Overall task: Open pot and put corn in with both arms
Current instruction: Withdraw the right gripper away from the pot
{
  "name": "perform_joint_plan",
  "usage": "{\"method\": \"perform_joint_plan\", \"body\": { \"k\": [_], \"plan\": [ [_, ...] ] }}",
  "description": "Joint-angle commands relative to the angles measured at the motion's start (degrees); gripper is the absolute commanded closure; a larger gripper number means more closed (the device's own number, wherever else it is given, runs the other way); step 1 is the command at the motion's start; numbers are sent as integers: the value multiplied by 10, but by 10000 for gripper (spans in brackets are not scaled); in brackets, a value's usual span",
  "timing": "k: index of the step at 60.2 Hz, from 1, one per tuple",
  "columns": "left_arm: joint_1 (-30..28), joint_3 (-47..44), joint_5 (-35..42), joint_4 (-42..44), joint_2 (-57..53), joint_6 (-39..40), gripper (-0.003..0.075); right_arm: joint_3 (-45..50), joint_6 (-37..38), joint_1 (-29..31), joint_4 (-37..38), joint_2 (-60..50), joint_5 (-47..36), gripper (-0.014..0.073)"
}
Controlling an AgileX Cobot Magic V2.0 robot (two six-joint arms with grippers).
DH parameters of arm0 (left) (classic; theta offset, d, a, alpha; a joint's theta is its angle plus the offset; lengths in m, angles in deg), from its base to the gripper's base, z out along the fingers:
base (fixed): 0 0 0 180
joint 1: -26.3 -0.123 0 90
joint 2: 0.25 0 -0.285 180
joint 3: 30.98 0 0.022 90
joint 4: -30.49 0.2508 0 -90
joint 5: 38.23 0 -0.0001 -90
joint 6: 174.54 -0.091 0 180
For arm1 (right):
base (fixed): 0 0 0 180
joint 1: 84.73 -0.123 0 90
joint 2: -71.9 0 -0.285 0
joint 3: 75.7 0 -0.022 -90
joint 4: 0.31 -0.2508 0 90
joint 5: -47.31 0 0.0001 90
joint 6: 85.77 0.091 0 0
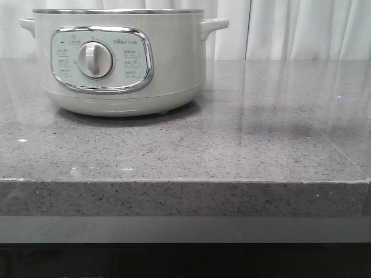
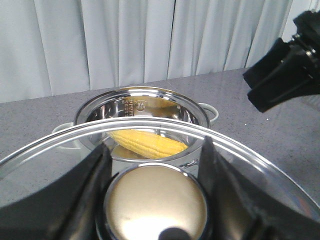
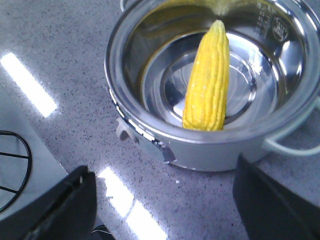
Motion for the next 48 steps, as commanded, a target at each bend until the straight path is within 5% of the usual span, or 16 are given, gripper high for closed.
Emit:
{"method": "perform_joint_plan", "body": {
  "k": [1, 27, 48],
  "plan": [
    [1, 21, 84, -2, -1, 4, 573, 70, 0, 1, -12, -78, -82, 13],
    [1, 21, 84, -2, -1, 4, 573, 410, -1, 1, -12, -294, -203, 13],
    [1, 21, 84, -2, -1, 4, 573, 516, -1, 1, -12, -388, -265, 13]
  ]
}}
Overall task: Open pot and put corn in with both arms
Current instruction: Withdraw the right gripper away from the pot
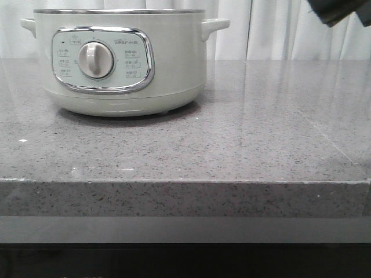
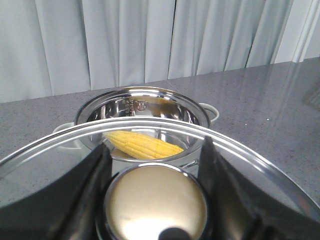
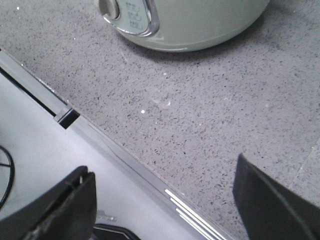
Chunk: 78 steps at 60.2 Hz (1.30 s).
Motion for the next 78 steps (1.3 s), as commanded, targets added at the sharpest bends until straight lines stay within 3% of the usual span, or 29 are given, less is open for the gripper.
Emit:
{"method": "perform_joint_plan", "body": {
  "k": [1, 17, 31, 53, 78],
  "plan": [
    [1, 21, 84, -2, -1, 4, 573, -9, -1, 1, -11, -12, -47, 13],
    [1, 21, 93, -2, 1, 4, 573, -9, -1, 1, -11, -4, -46, 13],
    [1, 25, 167, -19, 53, 4, 573, -9, -1, 1, -11, -4, -46, 13],
    [1, 141, 188, -19, 265, 4, 573, -9, -1, 1, -11, -4, -46, 13],
    [1, 261, 347, -16, 484, 4, 573, -9, -1, 1, -11, -4, -46, 13]
  ]
}}
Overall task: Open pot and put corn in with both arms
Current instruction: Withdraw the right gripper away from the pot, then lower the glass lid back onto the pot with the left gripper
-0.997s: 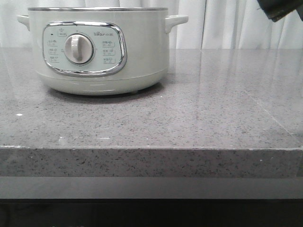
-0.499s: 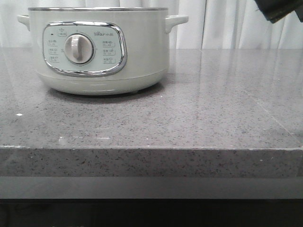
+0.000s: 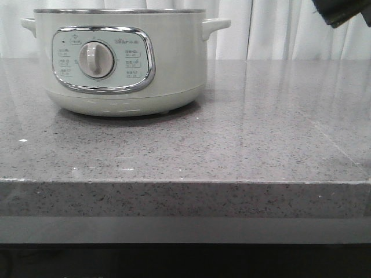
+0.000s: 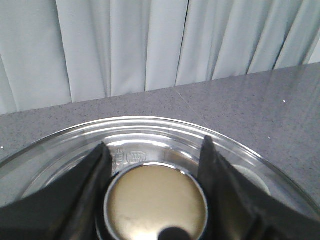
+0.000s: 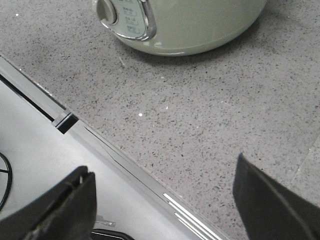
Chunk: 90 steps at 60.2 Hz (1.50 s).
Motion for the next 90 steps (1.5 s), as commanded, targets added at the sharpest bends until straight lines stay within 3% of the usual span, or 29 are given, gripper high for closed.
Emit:
{"method": "perform_joint_plan", "body": {
  "k": [1, 24, 33, 82, 90],
  "plan": [
    [1, 46, 114, -4, 11, 4, 573, -15, -1, 1, -11, -1, -35, 13],
    [1, 70, 202, -2, 104, 4, 573, -15, -1, 1, -11, -1, -35, 13],
    [1, 70, 205, 52, 122, 3, 573, -15, -1, 1, -11, -1, -35, 13],
    [1, 70, 135, 5, 132, 5, 571, -15, -1, 1, -11, -1, -35, 13],
    [1, 70, 117, 5, 132, 5, 507, -15, -1, 1, -11, -1, -35, 13]
  ]
}}
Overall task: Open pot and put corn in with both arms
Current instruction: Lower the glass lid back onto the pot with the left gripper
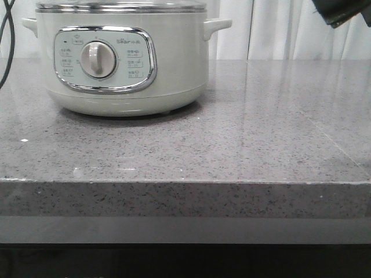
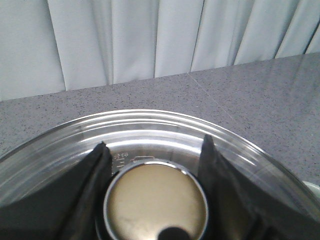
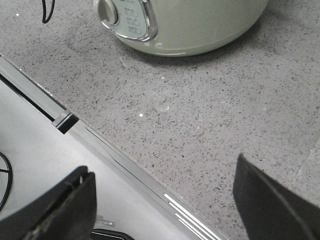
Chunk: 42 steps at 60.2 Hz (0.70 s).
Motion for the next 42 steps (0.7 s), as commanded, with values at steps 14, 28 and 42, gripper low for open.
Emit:
{"method": "perform_joint_plan", "body": {
  "k": [14, 28, 42],
  "plan": [
    [2, 22, 36, -3, -31, -1, 236, -15, -1, 1, -11, -1, -35, 13],
    [2, 24, 28, 4, -65, -1, 216, -15, -1, 1, -11, -1, -35, 13],
    [2, 24, -106, 58, -158, -1, 217, -15, -1, 1, -11, -1, -35, 13]
  ]
}}
